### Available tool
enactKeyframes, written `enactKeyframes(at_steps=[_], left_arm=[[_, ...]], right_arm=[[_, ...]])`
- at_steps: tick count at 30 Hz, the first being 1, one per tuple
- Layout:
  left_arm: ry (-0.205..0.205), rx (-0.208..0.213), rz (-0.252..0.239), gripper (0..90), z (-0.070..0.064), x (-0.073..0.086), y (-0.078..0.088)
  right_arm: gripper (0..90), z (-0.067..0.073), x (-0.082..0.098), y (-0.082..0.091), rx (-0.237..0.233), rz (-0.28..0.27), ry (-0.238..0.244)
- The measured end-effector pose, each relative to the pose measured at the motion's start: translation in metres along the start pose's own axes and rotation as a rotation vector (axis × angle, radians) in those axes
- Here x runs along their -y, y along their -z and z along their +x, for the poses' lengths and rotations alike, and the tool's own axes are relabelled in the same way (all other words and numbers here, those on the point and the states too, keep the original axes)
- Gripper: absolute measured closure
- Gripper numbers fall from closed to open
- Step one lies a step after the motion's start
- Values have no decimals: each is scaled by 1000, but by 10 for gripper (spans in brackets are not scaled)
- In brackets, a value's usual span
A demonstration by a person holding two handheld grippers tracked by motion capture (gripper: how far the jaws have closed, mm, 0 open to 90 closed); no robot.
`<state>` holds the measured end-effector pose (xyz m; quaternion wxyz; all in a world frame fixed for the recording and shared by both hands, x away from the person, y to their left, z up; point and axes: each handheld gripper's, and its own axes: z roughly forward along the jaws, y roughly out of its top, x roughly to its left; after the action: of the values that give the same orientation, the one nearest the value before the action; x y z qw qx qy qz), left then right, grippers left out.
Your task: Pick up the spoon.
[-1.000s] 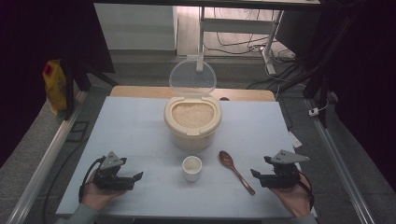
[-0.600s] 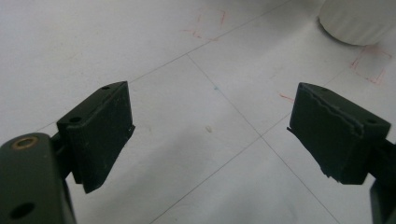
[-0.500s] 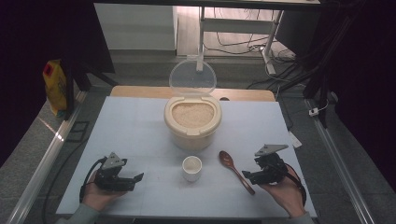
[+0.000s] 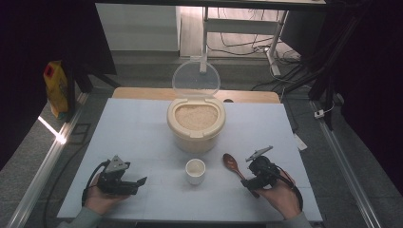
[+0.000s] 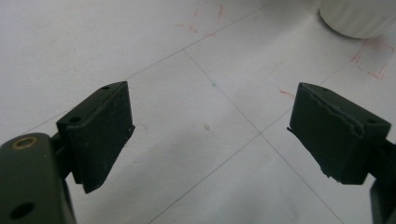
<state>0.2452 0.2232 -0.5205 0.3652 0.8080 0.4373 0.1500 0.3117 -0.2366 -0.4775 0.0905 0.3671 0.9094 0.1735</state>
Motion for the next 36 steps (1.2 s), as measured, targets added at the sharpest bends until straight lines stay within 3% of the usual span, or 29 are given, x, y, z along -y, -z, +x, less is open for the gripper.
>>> enactKeyframes(at_steps=[8, 21, 26, 30, 36], left_arm=[[-6, -4, 8, 132, 0, 1, -1], [-12, -4, 10, 132, 0, 2, -1], [-14, -4, 14, 131, -1, 2, -2], [-14, -5, 13, 131, -1, 2, -1], [-16, -5, 16, 131, -1, 3, -2]], right_arm=[[468, 0, 1, -11, -22, 47, -16], [661, 7, -2, -19, 8, 84, 1], [764, 9, -5, -20, 21, 98, -25], [784, 6, -5, -20, 10, 97, -60], [791, 8, -6, -20, 19, 104, -30]])
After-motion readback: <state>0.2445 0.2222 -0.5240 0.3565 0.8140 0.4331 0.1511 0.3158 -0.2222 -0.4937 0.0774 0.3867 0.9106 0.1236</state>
